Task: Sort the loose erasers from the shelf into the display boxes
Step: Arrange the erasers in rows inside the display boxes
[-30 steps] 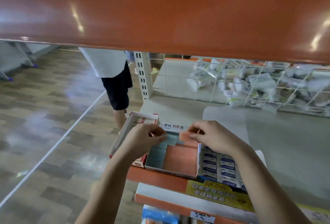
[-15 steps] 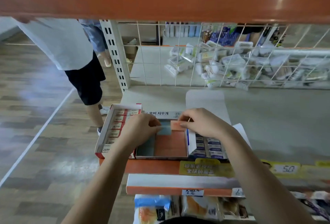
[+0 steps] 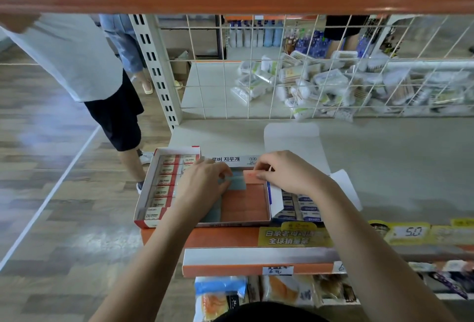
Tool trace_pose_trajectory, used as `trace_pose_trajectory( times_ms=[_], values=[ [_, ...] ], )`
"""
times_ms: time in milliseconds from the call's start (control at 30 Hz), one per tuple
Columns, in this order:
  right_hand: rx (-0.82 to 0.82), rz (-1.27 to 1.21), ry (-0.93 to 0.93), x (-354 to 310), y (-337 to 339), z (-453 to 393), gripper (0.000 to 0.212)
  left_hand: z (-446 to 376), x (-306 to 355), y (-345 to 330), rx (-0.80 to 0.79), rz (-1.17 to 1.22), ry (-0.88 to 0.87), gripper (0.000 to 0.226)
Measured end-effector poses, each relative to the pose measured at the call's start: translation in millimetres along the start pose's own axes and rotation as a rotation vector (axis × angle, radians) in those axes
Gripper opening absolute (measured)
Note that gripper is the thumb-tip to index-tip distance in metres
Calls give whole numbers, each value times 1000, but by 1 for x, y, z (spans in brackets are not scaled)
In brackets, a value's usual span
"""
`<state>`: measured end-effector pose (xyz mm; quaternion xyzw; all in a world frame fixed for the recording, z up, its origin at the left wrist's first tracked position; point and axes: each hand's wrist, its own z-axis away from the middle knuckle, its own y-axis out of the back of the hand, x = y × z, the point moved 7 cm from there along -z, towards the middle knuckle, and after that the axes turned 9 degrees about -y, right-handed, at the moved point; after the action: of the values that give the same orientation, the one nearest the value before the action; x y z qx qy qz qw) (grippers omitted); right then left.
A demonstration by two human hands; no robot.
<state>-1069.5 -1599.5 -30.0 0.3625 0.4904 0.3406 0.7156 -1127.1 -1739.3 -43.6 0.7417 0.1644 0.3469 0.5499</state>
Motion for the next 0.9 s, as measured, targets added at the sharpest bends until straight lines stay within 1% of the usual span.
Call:
trace_pose_trajectory(
  times_ms=[200,300,433,533,633,767,900],
  values=[
    [12,-15,5,0,1,2,19,-3,11,-7,6,-25,-111,26],
    [5,-19,0,3,0,3,17,-2,17,-9,28,-75,-170,30],
    [4,-22,-14,6,-3,3,19,0,18,-7,63,-127,-199,30],
    [8,-21,-17,7,-4,3,19,3,12,-7,83,-131,-188,31],
    [13,-19,-20,7,-5,2,18,5,12,-4,106,-134,-214,33],
    [19,-19,-28,6,-6,3,20,6,16,-5,102,-141,-257,35],
    [23,-20,-21,5,-6,4,22,8,14,-6,103,-127,-272,31]
  ],
)
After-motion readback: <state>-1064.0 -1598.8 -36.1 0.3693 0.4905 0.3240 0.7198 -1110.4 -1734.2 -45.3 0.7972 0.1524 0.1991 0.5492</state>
